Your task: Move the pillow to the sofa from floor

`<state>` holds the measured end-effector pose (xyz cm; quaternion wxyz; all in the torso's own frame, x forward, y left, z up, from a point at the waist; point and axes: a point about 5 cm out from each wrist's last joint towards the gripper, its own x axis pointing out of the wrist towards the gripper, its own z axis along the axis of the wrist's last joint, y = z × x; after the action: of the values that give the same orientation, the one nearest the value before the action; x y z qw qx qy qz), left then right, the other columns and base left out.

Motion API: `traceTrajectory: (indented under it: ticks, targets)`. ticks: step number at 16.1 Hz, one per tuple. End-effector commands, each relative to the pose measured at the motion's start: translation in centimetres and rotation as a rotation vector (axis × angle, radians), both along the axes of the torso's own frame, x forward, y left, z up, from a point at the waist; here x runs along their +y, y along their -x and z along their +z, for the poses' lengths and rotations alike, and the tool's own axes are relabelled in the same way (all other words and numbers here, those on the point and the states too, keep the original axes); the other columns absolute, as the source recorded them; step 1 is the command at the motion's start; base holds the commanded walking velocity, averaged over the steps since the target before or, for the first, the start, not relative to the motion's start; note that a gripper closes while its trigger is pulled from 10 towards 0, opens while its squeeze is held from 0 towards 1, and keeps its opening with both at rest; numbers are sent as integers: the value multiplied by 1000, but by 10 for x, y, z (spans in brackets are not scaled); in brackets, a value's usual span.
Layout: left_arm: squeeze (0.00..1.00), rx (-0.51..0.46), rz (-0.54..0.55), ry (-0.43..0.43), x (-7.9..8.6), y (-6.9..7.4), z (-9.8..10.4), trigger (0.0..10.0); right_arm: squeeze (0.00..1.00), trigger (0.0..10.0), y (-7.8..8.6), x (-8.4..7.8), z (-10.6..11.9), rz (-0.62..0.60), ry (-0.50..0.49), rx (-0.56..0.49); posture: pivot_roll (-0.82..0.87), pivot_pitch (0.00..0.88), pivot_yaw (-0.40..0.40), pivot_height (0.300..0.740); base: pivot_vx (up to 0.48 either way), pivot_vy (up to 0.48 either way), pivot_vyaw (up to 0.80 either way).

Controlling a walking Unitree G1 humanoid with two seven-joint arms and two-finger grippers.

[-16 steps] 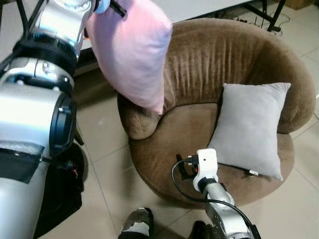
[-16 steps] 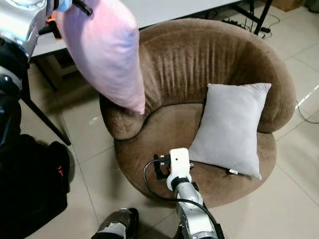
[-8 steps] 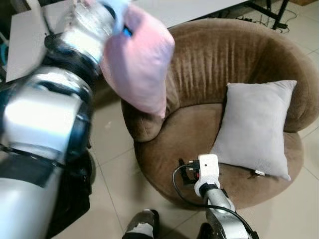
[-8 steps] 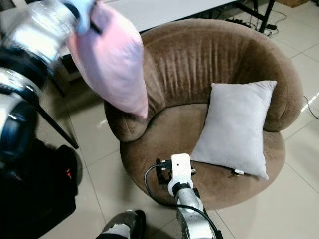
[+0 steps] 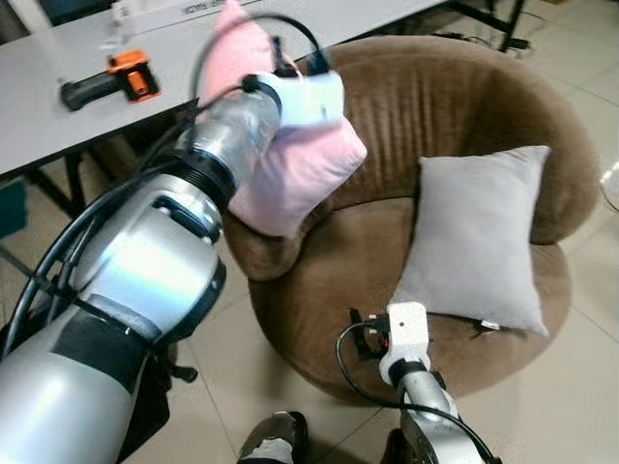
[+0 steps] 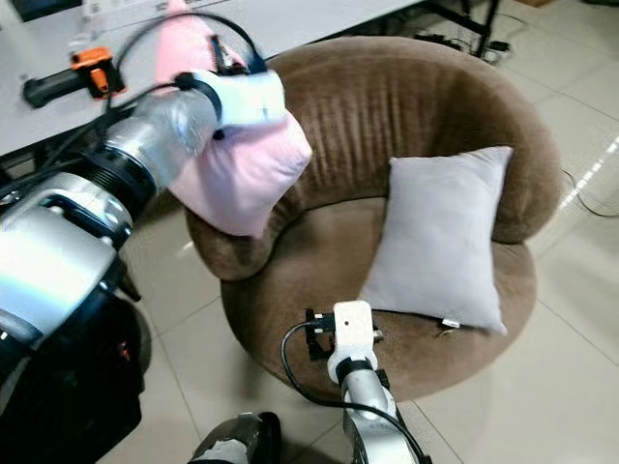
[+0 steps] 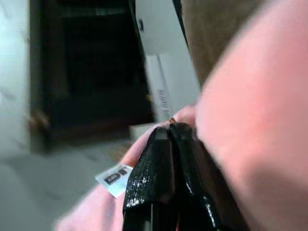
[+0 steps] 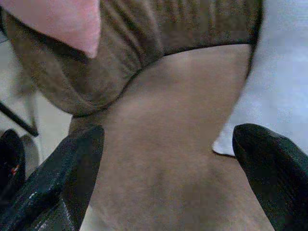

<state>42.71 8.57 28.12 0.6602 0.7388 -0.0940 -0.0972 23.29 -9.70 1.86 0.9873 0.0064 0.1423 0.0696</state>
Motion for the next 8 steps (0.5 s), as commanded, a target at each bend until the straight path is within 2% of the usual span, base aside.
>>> traceTrajectory:
  ticks: [1,3,4,6,7,8]
  targets:
    - [0,-12,20,-78,8,-1,-4,10000,0,10000,3,19,4,4,-57,-4,-9,160,181,740,0,0,0]
    - [0,6,26,-9,6,-1,-3,10000,0,10000,7,19,5,-10,-60,-3,-24,168,189,740,0,0,0]
    - [0,37,33,71,5,-1,-5,10000,0,10000,9,19,5,-17,-60,2,-26,172,190,740,0,0,0]
    - [0,78,43,141,5,-1,-9,10000,0,10000,11,18,5,-19,-59,6,-28,177,187,740,0,0,0]
    - [537,83,46,174,5,-1,-10,10000,0,10000,11,18,5,-18,-58,9,-29,182,184,740,0,0,0]
    - [1000,95,49,229,5,-1,-10,10000,0,10000,13,18,5,-16,-55,9,-28,188,183,740,0,0,0]
